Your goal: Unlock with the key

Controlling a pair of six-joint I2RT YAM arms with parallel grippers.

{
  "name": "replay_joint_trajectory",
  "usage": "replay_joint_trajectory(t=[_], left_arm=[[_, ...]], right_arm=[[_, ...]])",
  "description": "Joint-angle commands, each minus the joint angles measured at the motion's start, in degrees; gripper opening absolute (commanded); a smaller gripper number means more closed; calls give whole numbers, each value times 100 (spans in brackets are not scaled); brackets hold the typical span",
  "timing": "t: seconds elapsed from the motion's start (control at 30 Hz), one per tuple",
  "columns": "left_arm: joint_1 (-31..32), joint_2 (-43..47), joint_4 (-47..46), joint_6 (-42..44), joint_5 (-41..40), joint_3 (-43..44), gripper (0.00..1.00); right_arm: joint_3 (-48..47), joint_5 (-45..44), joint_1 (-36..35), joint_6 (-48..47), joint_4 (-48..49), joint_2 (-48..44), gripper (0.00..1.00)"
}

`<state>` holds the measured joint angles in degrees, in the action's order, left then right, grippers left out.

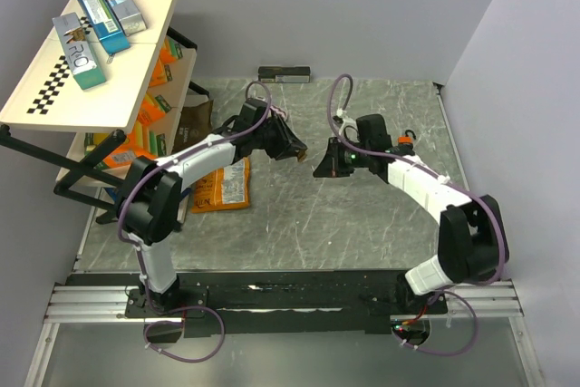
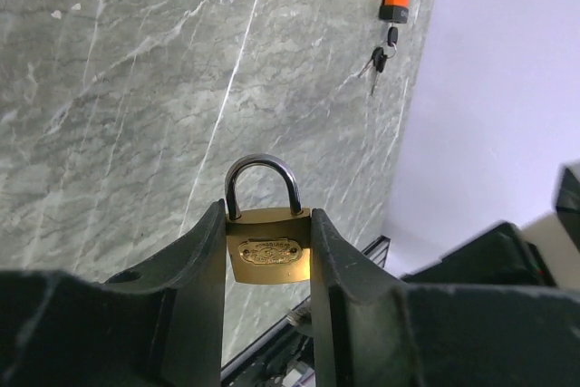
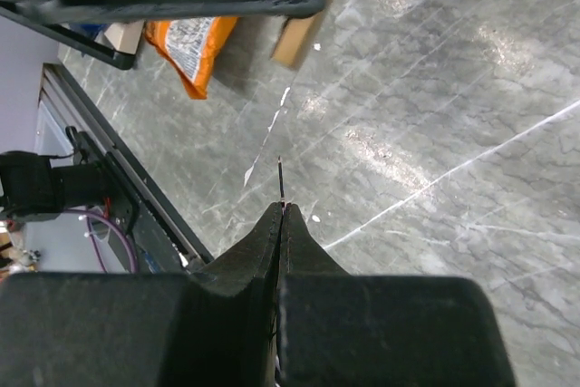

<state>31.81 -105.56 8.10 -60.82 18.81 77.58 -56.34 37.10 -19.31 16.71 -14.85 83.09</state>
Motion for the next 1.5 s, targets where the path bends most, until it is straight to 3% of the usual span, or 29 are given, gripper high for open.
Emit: replay_joint_trajectory(t=[0.0, 1.47], left_arm=[[27, 396, -520, -334, 158, -59, 1], [132, 378, -371, -229, 18, 108, 1]], right_arm=[[-465, 43, -117, 104, 211, 365, 0], [-1397, -581, -170, 227, -264, 963, 0]])
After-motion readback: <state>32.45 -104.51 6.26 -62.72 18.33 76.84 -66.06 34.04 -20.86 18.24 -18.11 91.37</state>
